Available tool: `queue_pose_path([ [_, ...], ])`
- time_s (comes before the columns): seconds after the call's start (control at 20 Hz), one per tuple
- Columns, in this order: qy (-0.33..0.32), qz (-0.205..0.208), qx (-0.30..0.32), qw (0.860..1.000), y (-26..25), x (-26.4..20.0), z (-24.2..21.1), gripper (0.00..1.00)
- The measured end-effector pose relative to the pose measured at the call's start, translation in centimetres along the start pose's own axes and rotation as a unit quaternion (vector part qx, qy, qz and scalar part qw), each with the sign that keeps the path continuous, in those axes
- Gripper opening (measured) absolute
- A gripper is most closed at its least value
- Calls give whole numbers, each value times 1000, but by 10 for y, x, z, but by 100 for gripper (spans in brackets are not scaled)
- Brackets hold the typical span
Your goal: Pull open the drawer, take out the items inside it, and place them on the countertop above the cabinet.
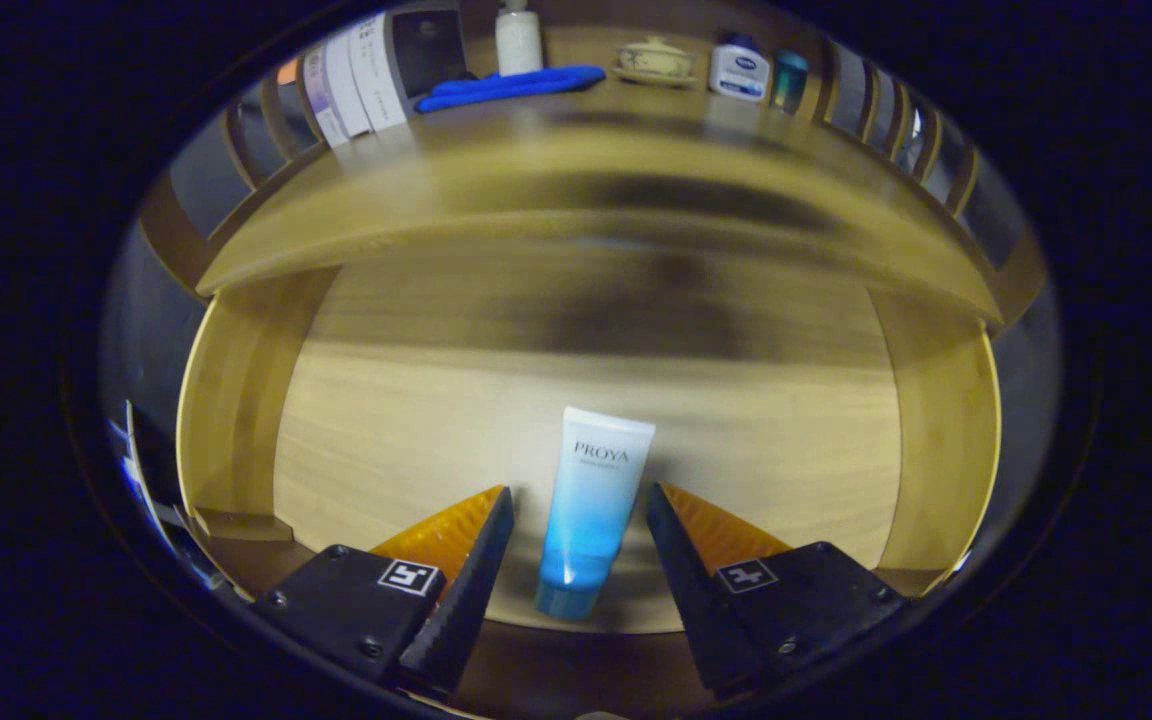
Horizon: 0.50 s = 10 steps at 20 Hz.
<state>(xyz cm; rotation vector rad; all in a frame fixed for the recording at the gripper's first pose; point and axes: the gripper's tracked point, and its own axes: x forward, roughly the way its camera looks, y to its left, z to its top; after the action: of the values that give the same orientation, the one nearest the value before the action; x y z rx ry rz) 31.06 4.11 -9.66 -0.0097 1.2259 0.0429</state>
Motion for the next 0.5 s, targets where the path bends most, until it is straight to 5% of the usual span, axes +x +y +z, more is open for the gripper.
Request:
queue_pose_path([
  [0.5, 9, -20, -18, 1000, -9, 12, 1, 56],
])
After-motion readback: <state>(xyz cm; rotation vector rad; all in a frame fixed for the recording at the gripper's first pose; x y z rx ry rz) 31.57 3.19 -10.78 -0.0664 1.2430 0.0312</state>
